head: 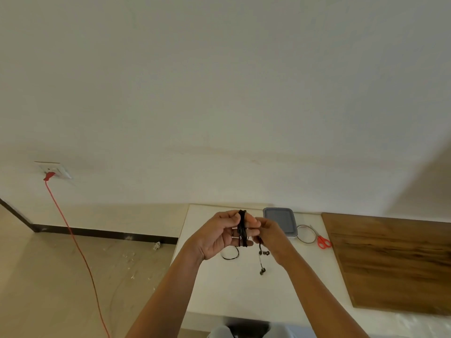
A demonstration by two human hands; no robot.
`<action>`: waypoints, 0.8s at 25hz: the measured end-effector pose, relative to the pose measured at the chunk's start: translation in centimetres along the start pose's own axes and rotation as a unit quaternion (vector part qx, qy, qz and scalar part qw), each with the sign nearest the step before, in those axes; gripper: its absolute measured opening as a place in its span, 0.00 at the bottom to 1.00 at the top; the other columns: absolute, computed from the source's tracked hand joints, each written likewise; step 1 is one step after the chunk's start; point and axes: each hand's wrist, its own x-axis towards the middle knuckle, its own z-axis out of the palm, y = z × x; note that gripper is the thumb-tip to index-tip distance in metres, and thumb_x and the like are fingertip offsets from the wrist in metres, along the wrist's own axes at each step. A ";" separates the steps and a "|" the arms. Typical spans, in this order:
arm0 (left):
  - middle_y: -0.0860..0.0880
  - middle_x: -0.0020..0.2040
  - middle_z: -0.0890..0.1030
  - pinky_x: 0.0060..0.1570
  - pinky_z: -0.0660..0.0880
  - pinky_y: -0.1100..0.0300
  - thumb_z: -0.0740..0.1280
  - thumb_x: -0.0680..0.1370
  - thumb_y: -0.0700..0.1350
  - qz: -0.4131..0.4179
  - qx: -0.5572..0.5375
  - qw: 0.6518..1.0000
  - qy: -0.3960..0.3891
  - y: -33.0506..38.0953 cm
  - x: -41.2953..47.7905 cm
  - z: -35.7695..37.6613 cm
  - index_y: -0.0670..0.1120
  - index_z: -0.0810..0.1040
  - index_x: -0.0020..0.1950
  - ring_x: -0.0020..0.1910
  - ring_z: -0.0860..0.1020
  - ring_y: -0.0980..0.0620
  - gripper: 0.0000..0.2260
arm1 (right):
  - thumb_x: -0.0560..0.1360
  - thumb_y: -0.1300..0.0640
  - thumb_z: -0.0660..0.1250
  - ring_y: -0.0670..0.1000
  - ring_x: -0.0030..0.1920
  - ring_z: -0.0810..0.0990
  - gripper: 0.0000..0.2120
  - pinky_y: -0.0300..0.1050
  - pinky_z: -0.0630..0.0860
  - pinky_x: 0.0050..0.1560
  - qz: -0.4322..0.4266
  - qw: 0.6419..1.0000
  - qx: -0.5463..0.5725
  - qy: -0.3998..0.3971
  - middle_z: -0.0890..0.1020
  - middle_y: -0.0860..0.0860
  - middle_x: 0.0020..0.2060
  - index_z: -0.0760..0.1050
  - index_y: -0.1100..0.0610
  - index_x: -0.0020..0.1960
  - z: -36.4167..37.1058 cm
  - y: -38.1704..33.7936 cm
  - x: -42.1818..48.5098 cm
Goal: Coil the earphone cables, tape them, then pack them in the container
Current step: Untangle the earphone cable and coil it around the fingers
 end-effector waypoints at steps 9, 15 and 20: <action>0.42 0.59 0.82 0.54 0.79 0.44 0.56 0.83 0.41 0.054 0.009 0.991 0.124 1.5 0.7 -0.1 0.41 0.83 0.52 0.59 0.80 0.40 0.15 | 0.80 0.54 0.61 0.45 0.31 0.79 0.14 0.36 0.75 0.36 -0.017 0.989 -0.106 -0.107 0.82 0.47 0.32 0.81 0.54 0.40 1.4 -1.3 -4.6; 0.45 0.50 0.84 0.52 0.78 0.50 0.57 0.83 0.44 -0.010 0.179 0.980 0.084 2.0 -0.3 1.4 0.46 0.84 0.51 0.47 0.82 0.47 0.15 | 0.73 0.55 0.67 0.45 0.30 0.83 0.10 0.34 0.74 0.32 -0.053 0.976 -0.206 -0.053 0.85 0.49 0.30 0.82 0.53 0.35 0.1 -5.7 -5.8; 0.48 0.35 0.75 0.45 0.64 0.50 0.61 0.81 0.43 -0.026 0.280 0.954 0.100 2.4 -0.6 1.7 0.51 0.83 0.39 0.37 0.66 0.46 0.16 | 0.74 0.57 0.67 0.46 0.32 0.84 0.05 0.48 0.81 0.38 -0.104 0.951 -0.289 -0.036 0.84 0.48 0.29 0.79 0.53 0.39 -0.6 -7.2 -6.4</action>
